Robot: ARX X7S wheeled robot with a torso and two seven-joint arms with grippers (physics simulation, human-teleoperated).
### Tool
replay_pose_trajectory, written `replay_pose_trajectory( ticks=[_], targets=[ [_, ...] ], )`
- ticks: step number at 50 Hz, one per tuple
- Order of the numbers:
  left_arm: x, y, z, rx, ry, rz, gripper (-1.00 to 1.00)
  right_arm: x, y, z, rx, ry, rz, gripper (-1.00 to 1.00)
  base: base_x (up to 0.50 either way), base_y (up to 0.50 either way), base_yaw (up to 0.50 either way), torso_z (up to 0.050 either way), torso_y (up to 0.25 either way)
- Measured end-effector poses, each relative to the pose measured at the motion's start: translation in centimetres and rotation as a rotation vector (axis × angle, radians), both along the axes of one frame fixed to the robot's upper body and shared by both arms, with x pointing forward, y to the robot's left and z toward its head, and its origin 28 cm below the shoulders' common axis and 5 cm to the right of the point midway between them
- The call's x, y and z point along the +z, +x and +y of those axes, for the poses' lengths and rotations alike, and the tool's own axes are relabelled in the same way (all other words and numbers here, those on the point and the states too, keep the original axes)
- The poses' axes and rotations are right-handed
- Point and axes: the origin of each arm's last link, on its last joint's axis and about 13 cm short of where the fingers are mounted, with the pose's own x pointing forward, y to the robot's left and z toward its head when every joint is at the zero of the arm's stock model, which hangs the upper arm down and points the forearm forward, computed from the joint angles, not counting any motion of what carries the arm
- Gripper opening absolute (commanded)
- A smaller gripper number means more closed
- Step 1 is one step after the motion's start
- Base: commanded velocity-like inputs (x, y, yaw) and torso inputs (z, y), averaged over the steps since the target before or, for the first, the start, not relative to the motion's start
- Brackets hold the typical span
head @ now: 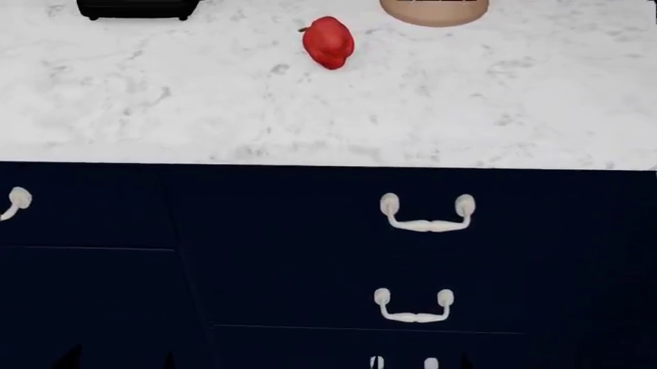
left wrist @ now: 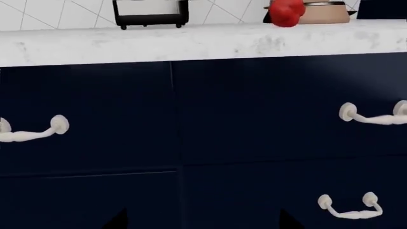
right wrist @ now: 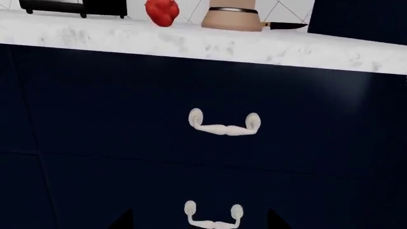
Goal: Open the right drawer.
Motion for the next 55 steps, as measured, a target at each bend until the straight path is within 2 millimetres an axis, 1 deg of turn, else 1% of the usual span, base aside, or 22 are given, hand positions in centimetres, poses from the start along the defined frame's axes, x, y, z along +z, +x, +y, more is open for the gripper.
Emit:
replay_pose_trajectory(
  ticks=[31, 48, 55],
  targets=[
    [0.08, -0.23, -0.15, -0.03, 0.018, -0.021, 1.0, 0.04, -0.05, 0.03, 0.003, -0.004, -0.003, 1.0, 0.0, 0.0, 0.0, 0.0, -0.243],
    [-0.04, -0.1, -0.12, -0.019, 0.013, -0.013, 1.0, 0.05, -0.01, -0.04, 0.003, 0.009, -0.009, 1.0, 0.0, 0.0, 0.0, 0.0, 0.0],
    [-0.06, -0.09, -0.08, -0.011, 0.01, -0.011, 1.0, 0.17, -0.09, -0.06, 0.003, 0.02, -0.018, 1.0, 0.2, -0.07, 0.0, 0.0, 0.0]
  ],
)
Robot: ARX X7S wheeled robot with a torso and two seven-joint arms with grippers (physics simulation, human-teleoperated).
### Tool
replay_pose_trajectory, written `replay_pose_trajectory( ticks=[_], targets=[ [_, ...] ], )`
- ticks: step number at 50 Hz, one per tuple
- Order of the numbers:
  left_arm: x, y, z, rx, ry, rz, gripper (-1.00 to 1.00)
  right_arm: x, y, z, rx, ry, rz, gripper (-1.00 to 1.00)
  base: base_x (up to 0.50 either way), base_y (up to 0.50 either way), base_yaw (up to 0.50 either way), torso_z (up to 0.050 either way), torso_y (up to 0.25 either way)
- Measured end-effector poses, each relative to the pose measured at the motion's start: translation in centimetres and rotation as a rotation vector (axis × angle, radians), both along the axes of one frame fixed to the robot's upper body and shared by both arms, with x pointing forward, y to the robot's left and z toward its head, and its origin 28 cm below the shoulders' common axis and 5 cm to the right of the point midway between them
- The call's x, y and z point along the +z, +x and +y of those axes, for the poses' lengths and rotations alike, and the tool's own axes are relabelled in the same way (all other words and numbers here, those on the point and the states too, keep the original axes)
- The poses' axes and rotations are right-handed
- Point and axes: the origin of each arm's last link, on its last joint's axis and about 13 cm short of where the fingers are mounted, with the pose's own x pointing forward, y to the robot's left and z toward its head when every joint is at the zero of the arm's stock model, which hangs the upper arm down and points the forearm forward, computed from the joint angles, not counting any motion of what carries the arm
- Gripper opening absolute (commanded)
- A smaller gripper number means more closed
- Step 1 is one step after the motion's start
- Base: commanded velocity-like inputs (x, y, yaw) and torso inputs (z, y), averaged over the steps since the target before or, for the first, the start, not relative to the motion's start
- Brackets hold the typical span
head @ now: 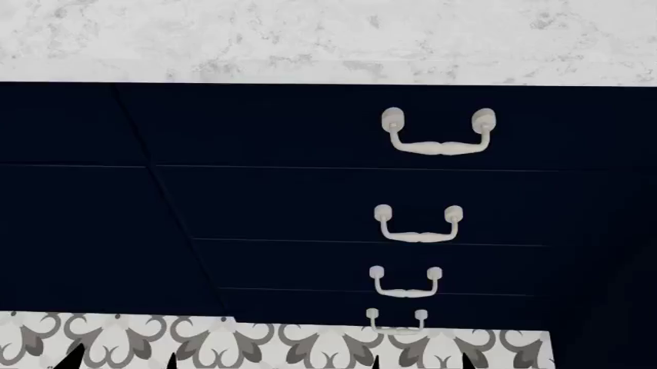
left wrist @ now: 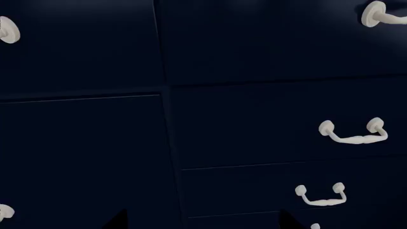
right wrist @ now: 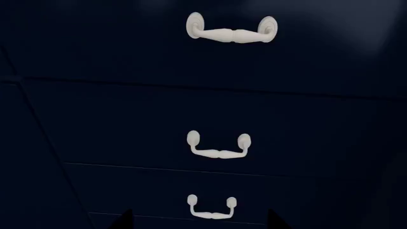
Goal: Open the right drawer.
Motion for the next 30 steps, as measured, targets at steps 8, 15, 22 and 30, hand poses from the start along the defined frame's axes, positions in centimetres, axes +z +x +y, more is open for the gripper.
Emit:
replay_pose_trajectory(
  ticks=[8, 15, 22, 30],
  targets=[
    [0.0, 0.03, 0.01, 0.005, -0.002, 0.0, 1.0, 0.04, 0.0, -0.04, 0.001, 0.006, -0.007, 1.0, 0.2, -0.08, 0.0, 0.0, 0.0],
    [0.01, 0.04, 0.02, 0.009, -0.002, 0.0, 1.0, 0.03, 0.0, -0.05, 0.002, 0.007, -0.011, 1.0, 0.2, -0.07, 0.0, 0.0, 0.0],
    [0.03, 0.04, 0.0, 0.009, -0.003, 0.001, 1.0, 0.05, -0.01, -0.05, 0.006, 0.005, -0.014, 1.0, 0.2, 0.0, 0.0, 0.0, 0.0],
    [0.0, 0.06, 0.02, 0.01, -0.003, 0.003, 1.0, 0.05, -0.02, -0.01, 0.01, 0.004, -0.015, 1.0, 0.21, 0.0, 0.0, 0.0, 0.0]
  ],
)
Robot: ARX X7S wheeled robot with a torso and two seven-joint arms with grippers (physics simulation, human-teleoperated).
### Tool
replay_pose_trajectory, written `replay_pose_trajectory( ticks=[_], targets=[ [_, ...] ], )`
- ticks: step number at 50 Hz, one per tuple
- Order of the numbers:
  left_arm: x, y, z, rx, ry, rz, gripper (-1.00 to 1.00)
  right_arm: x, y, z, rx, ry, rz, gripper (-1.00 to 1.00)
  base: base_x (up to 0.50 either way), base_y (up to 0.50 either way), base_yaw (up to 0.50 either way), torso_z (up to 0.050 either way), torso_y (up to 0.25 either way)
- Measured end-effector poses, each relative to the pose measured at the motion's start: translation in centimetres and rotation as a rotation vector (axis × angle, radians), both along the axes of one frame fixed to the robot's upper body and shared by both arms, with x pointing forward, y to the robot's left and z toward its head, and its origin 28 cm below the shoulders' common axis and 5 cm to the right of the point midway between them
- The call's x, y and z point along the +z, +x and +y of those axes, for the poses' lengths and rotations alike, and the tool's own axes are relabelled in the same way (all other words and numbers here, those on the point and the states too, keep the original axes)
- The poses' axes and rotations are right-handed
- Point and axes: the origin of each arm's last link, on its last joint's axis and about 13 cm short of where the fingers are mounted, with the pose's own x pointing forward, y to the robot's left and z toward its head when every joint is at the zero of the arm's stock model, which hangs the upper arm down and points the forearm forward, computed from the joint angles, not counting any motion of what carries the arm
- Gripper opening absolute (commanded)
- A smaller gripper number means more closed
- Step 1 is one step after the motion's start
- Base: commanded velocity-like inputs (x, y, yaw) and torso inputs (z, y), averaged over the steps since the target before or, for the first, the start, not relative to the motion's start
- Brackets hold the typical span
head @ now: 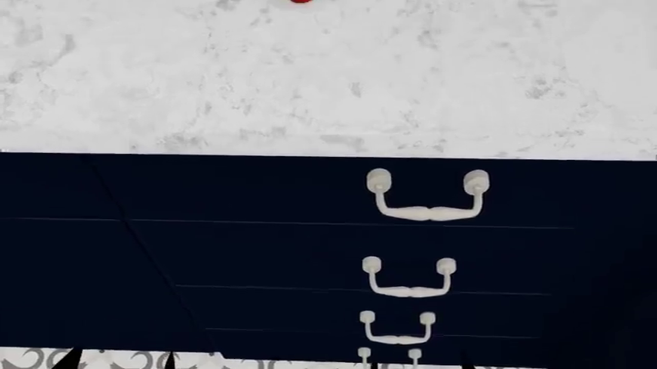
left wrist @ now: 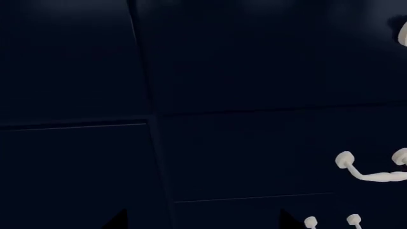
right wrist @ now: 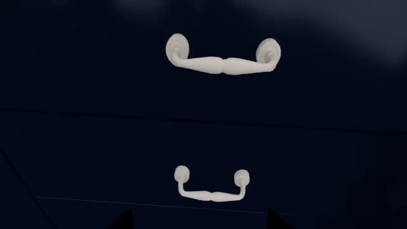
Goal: Open the right drawer.
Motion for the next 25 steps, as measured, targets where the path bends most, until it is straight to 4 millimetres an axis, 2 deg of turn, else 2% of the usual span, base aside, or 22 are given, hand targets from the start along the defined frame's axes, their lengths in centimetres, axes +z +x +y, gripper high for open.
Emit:
replay_pose_trajectory(
  ticks=[19, 25],
  targets=[
    [0.03, -0.04, -0.01, 0.001, -0.003, 0.001, 1.0, 0.05, -0.03, 0.0, 0.004, -0.002, -0.004, 1.0, 0.2, 0.0, 0.0, 0.0, 0.0],
    [0.03, -0.01, -0.03, 0.001, 0.003, -0.001, 1.0, 0.09, 0.0, -0.02, 0.0, -0.003, -0.004, 1.0, 0.04, 0.0, 0.0, 0.0, 0.0]
  ],
)
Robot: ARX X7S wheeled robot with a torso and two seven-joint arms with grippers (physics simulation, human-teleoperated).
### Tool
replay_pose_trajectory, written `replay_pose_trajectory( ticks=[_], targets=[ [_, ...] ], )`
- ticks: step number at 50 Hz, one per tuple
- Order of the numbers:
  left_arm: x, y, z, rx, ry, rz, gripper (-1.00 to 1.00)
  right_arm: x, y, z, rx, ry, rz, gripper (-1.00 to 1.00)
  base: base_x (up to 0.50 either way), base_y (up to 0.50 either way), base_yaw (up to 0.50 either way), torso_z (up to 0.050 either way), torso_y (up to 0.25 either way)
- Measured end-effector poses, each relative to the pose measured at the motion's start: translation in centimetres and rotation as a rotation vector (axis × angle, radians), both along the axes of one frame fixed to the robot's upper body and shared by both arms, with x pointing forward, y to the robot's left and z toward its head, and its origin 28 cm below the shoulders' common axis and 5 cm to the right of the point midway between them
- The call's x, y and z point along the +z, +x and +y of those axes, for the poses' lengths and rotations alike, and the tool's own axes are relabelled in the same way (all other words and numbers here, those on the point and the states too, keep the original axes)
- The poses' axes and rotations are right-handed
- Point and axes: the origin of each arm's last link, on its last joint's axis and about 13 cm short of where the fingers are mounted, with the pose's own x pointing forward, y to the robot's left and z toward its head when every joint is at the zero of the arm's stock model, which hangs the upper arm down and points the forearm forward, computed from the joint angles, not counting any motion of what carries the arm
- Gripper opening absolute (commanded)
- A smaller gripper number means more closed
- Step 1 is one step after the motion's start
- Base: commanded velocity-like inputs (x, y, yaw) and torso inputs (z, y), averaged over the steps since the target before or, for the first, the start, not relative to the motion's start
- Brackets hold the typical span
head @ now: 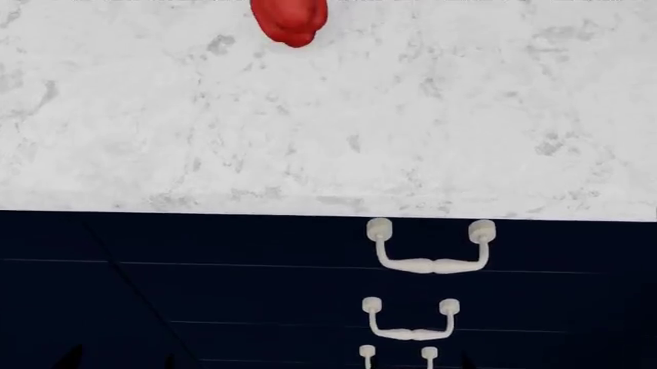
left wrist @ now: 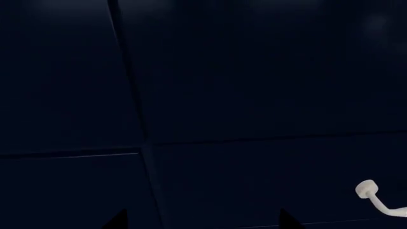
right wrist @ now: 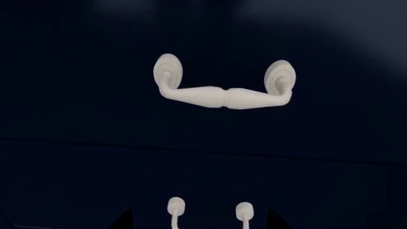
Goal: Open the right drawer.
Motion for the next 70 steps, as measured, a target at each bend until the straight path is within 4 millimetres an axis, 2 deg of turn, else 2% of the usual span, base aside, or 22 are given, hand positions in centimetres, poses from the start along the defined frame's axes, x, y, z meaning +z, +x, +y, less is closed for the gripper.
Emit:
replay_pose_trajectory(
  ticks=[14, 23, 48, 60, 70],
  targets=[
    [-0.1, 0.0, -0.1, 0.0, 0.007, 0.003, 1.0, 0.1, 0.0, 0.0, -0.012, -0.015, 0.0, 1.0, 0.0, 0.0, 0.0, 0.0, 0.0],
    [-0.2, 0.1, -0.1, -0.001, 0.006, 0.007, 1.0, 0.5, 0.2, 0.0, -0.032, -0.123, -0.005, 1.0, 0.0, 0.0, 0.0, 0.0, 0.0],
    [-0.2, 0.0, -0.1, -0.005, 0.011, 0.016, 1.0, 1.3, 2.1, -0.9, -0.083, -0.692, -0.012, 1.0, 0.0, 0.0, 0.0, 0.0, 0.0],
    [-0.2, 0.0, -0.1, -0.005, 0.012, 0.018, 1.0, 1.5, 2.6, -1.2, -0.102, -0.822, -0.008, 1.0, 0.0, 0.0, 0.0, 0.0, 0.0],
    [-0.3, 0.0, -0.1, -0.004, 0.015, 0.02, 1.0, 0.9, 3.2, -1.2, -0.135, -1.013, 0.017, 1.0, 0.0, 0.0, 0.0, 0.0, 0.0]
  ],
)
